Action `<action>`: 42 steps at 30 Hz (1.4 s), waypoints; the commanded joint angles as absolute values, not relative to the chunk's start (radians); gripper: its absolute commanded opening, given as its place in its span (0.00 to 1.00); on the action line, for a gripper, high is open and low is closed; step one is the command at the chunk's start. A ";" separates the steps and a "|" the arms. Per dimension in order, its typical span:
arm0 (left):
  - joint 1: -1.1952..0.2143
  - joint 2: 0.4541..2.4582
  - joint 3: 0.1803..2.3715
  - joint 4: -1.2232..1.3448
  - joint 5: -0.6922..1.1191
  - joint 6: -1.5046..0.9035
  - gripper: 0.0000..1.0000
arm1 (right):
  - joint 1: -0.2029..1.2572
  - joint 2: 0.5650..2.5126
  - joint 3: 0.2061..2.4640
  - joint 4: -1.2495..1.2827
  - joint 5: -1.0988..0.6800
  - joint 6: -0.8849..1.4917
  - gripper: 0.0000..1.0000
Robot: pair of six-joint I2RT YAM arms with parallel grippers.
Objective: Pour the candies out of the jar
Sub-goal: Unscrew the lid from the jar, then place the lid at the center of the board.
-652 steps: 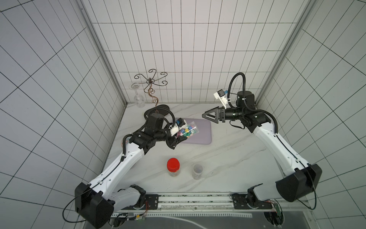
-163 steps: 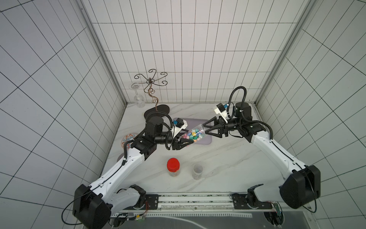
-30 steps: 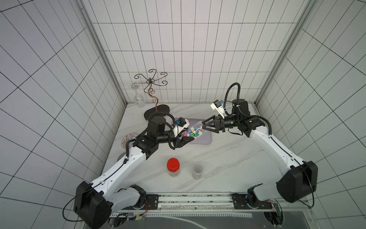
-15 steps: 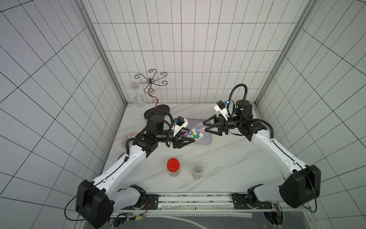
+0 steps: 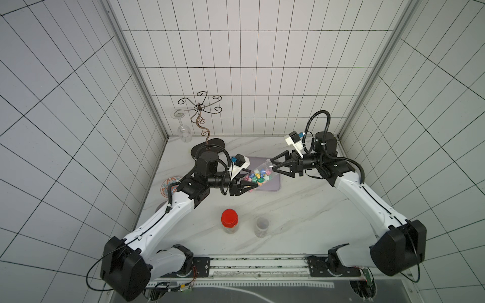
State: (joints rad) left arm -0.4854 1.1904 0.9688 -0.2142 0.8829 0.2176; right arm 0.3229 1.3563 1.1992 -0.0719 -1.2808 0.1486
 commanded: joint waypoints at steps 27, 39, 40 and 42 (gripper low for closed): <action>-0.488 1.175 0.991 -0.240 0.796 0.258 0.43 | 0.189 1.466 1.107 -0.446 -0.301 0.192 0.51; -0.489 1.157 0.988 -0.252 0.781 0.270 0.43 | 0.189 1.608 1.015 -0.341 -0.171 0.203 0.52; -0.489 1.154 0.988 -0.254 0.778 0.271 0.43 | 0.189 1.615 1.008 -0.332 -0.158 0.205 0.52; -0.490 1.151 0.987 -0.258 0.774 0.275 0.43 | 0.189 1.633 0.999 -0.317 -0.138 0.210 0.53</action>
